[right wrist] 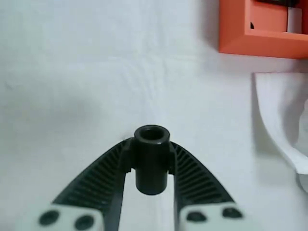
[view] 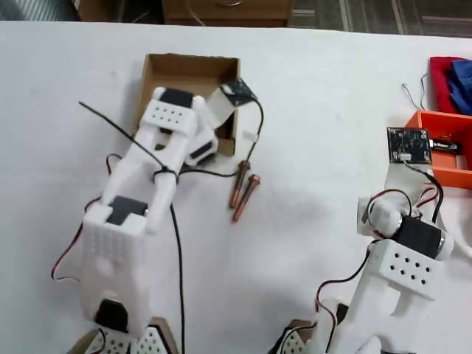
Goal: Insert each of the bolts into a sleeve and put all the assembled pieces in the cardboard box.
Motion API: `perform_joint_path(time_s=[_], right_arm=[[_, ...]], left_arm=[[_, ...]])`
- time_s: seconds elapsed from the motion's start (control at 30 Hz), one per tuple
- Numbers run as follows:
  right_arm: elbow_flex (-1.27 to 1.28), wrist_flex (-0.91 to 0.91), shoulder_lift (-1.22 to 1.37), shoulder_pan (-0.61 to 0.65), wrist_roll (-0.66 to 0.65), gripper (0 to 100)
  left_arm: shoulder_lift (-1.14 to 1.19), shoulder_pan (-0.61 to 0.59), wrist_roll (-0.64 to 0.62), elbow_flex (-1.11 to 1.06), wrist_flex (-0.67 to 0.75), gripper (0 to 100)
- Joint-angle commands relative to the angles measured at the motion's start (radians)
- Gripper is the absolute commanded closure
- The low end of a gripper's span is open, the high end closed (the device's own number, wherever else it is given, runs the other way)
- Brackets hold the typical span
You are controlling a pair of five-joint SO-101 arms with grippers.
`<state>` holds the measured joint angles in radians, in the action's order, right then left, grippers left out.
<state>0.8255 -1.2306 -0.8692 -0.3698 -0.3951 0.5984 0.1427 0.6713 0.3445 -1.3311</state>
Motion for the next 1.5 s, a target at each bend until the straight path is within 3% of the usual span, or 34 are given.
perform_joint_path(time_s=[0.0,0.33,0.7,0.83,1.1,1.47], right_arm=[[-0.031,-0.001,-0.033,-0.015,-0.008,97.6],[-0.032,0.004,-0.033,-0.013,-0.008,97.6],[-0.034,0.005,-0.033,-0.013,-0.009,97.6],[-0.034,0.005,-0.033,-0.013,-0.009,97.6],[-0.032,0.005,-0.033,-0.013,-0.009,97.6],[-0.018,0.038,-0.033,-0.004,0.0,97.6]], left_arm=[[0.026,-0.02,0.035,0.027,0.015,83],[0.038,-0.028,0.038,0.018,0.114,83],[0.109,-0.025,0.038,0.025,0.1,83],[0.103,0.008,0.038,0.025,0.061,98],[0.052,0.112,0.026,0.088,-0.057,97],[-0.206,0.135,-0.209,0.377,-0.31,97]])
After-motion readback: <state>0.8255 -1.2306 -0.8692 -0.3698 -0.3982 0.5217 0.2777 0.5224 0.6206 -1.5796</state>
